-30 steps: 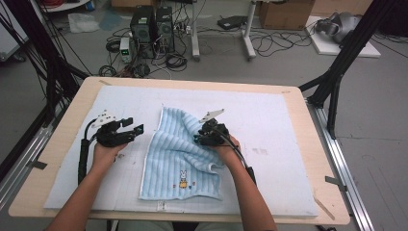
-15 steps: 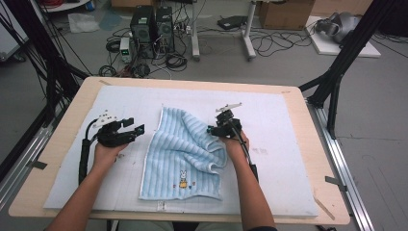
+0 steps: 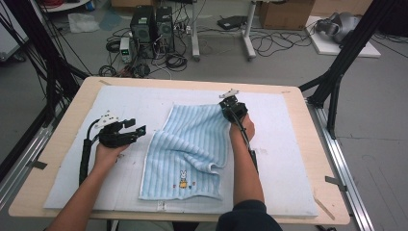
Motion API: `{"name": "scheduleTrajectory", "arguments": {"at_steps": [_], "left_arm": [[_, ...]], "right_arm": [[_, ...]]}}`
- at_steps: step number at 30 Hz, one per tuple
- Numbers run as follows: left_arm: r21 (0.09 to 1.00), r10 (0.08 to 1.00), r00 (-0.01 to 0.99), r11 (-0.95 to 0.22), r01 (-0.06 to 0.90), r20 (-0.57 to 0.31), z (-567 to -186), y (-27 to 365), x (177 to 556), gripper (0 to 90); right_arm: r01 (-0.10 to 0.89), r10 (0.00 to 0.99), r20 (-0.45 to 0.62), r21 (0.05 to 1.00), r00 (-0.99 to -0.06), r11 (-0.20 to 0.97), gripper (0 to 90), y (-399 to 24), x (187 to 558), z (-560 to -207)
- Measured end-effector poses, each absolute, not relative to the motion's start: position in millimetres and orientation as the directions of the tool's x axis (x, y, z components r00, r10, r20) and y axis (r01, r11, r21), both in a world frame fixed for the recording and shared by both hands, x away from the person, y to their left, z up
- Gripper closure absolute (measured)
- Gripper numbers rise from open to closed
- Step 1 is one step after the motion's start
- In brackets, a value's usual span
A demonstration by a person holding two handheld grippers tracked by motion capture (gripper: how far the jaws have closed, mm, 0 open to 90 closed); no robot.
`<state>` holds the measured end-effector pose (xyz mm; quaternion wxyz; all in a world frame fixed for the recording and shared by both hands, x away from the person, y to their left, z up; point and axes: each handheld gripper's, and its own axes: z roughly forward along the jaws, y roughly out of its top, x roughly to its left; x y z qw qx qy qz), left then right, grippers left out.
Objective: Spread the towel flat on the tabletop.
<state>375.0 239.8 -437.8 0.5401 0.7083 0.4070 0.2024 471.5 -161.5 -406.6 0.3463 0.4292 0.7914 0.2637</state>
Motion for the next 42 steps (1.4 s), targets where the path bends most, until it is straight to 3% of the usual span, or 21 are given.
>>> {"name": "scheduleTrajectory", "arguments": {"at_steps": [1,2,8,19,25,30,42], "left_arm": [[0.929,0.795,0.587,-0.089,0.360,-0.152,-438.0,240.1,375.1,37.6],[0.929,0.795,0.587,-0.087,0.360,-0.153,-438.2,240.3,375.2,37.5],[0.925,0.798,0.582,-0.089,0.369,-0.156,-439.3,241.5,375.2,37.4],[0.921,0.778,0.598,-0.069,0.383,-0.190,-435.9,237.7,381.0,36.2],[0.913,0.748,0.614,-0.025,0.406,-0.252,-424.9,235.9,400.6,31.9],[0.906,0.725,0.629,-0.015,0.424,-0.282,-418.0,227.7,424.3,32.7],[0.864,0.704,0.658,-0.125,0.487,-0.268,-429.3,173.4,486.6,37.0]], "right_arm": [[0.491,0.879,-0.328,0.735,-0.346,0.468,83.7,-164.3,473.3,-404.1],[0.521,0.900,-0.308,0.737,-0.309,0.431,77.2,-168.5,476.5,-405.7],[0.548,0.922,-0.204,0.755,-0.328,0.361,60.0,-177.4,469.1,-412.5],[0.559,0.891,-0.007,0.776,-0.453,0.291,42.0,-209.5,415.5,-414.5],[0.572,0.862,0.065,0.773,-0.503,0.276,36.8,-226.7,379.7,-414.2],[0.552,0.850,0.055,0.782,-0.524,0.290,37.6,-236.5,360.4,-419.7],[0.555,0.835,0.086,0.783,-0.543,0.281,37.9,-239.5,359.9,-423.4]]}}
